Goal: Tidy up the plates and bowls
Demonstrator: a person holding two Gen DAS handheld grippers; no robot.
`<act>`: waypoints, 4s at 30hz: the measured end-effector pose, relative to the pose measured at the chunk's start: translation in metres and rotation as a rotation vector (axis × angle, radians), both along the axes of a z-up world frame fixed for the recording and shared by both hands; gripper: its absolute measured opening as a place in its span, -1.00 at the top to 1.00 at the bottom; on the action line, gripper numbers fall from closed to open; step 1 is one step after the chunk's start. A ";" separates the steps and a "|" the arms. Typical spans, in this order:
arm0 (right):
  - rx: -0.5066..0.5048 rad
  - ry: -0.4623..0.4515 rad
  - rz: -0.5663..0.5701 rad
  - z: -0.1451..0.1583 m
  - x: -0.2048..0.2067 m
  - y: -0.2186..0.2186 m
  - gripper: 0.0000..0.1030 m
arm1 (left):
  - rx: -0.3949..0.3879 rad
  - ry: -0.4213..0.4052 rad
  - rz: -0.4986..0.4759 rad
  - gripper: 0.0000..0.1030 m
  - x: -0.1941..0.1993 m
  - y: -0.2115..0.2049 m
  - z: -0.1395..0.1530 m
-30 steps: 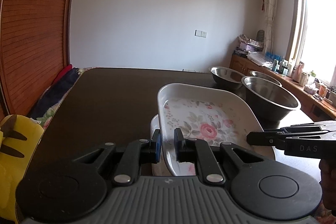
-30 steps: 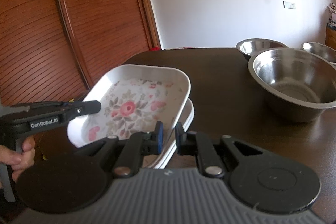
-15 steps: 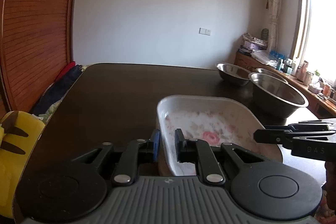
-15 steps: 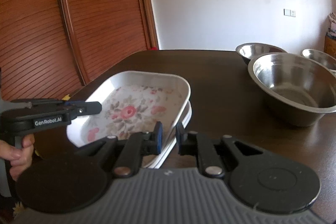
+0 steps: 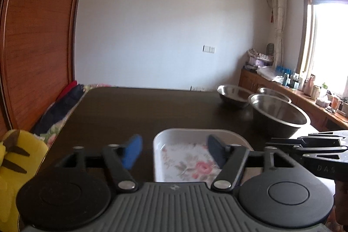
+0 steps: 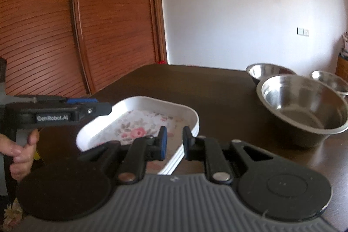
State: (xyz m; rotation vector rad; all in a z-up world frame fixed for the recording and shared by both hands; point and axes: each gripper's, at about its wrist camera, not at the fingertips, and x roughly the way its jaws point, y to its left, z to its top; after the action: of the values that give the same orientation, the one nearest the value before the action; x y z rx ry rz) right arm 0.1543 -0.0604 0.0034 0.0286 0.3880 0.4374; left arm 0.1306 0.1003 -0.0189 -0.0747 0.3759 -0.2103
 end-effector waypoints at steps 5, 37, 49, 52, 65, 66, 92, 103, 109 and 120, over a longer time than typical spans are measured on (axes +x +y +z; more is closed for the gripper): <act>0.001 -0.032 -0.023 0.004 -0.011 -0.009 0.66 | 0.012 -0.027 -0.034 -1.00 -0.006 -0.015 0.009; 0.036 -0.154 -0.281 0.014 -0.020 -0.141 -1.00 | 0.073 -0.055 -0.213 -1.00 0.023 -0.133 0.020; 0.014 -0.133 -0.238 0.015 0.023 -0.167 -1.00 | 0.069 -0.028 -0.213 -1.00 0.061 -0.156 0.022; -0.010 -0.134 -0.232 0.016 0.036 -0.172 -1.00 | 0.088 -0.016 -0.211 -1.00 0.069 -0.162 0.020; -0.015 -0.038 -0.188 0.010 0.084 -0.184 -0.83 | 0.097 0.057 -0.213 -0.92 0.101 -0.176 0.020; -0.010 -0.027 -0.187 0.008 0.087 -0.185 -0.82 | 0.101 0.061 -0.209 -0.90 0.104 -0.177 0.019; 0.022 0.123 -0.141 -0.014 0.114 -0.195 -0.04 | 0.152 0.194 -0.242 0.11 0.138 -0.193 -0.004; 0.035 0.114 -0.162 -0.013 0.104 -0.192 0.54 | 0.148 0.167 -0.234 0.23 0.119 -0.187 0.008; 0.037 0.087 -0.173 -0.004 0.088 -0.188 0.54 | 0.135 0.130 -0.237 0.23 0.100 -0.182 0.017; 0.044 0.059 -0.178 0.001 0.061 -0.181 0.54 | 0.132 0.099 -0.238 0.23 0.065 -0.170 0.020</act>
State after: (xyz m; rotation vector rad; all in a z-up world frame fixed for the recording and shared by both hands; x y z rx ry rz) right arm 0.2152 -0.2415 0.0043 0.1180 0.4298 0.2692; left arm 0.1955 -0.0700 0.0013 0.0912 0.4962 -0.4175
